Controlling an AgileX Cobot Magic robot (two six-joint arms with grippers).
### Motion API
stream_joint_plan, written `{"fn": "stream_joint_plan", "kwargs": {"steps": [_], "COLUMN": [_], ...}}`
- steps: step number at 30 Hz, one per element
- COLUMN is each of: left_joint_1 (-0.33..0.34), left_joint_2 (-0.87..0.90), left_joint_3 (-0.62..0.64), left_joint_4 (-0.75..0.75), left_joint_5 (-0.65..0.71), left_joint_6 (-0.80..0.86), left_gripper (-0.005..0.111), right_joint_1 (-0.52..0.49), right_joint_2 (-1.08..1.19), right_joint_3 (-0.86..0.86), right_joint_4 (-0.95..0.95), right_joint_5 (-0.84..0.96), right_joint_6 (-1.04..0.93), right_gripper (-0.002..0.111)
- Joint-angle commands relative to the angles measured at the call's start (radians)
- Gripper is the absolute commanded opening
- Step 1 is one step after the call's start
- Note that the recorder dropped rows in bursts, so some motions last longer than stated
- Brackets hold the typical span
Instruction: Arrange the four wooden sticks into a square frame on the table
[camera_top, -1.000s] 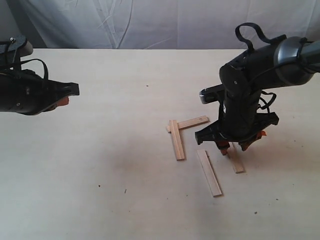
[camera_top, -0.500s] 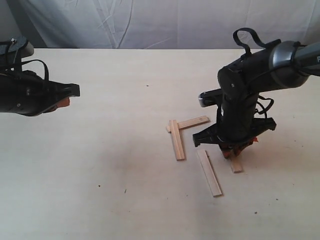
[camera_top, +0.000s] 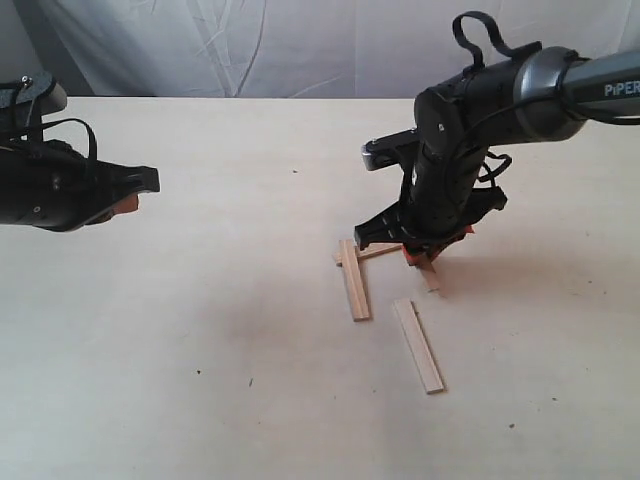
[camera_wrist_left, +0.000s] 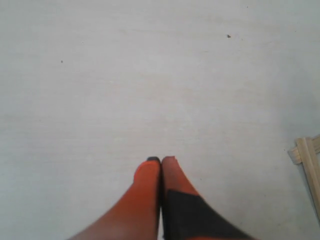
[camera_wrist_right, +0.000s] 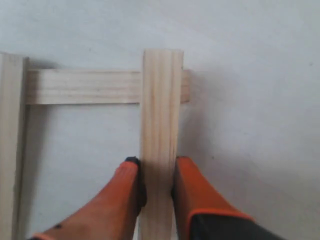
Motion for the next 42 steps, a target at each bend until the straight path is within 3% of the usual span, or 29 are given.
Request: {"fn": "stream_joint_plan", "kwargs": {"steps": [1,11,13,17,19,23,30,42], "left_joint_1": [0.001,0.001,0.001,0.001,0.001,0.001,-0.001,-0.001], "left_joint_2": [-0.009,-0.009,-0.009,-0.009,-0.009,-0.009,-0.009,-0.009], "left_joint_3": [0.003,0.003,0.003,0.003,0.003,0.003,0.003,0.003], "left_joint_4": [0.006,0.006,0.006,0.006,0.006,0.002,0.002,0.002], "left_joint_5": [-0.012,-0.014,-0.014,-0.014,-0.014,-0.023,-0.017,0.017], "left_joint_6": [0.001,0.001,0.001,0.001,0.001,0.001,0.001,0.001], "left_gripper": [0.0,0.0,0.0,0.0,0.0,0.0,0.0,0.0], "right_joint_1": [-0.005,-0.005,-0.005,-0.005,-0.005,0.01,0.102,0.115], "right_joint_2": [0.043,0.047,0.036,-0.001,-0.026,-0.103,-0.223,-0.151], "right_joint_3": [-0.008,-0.008,-0.008,-0.008,-0.008,0.024,0.29,0.337], "right_joint_4": [0.011,0.019,0.023,0.052,0.076,0.175,0.213,0.184], "right_joint_5": [-0.007,0.0,0.002,0.009,0.031,0.116,-0.064,-0.127], "right_joint_6": [-0.051,-0.047,-0.047,-0.047,-0.047,-0.047,-0.023,-0.021], "right_gripper": [0.0,0.003,0.014,0.048,0.052,0.05,0.05,0.047]}}
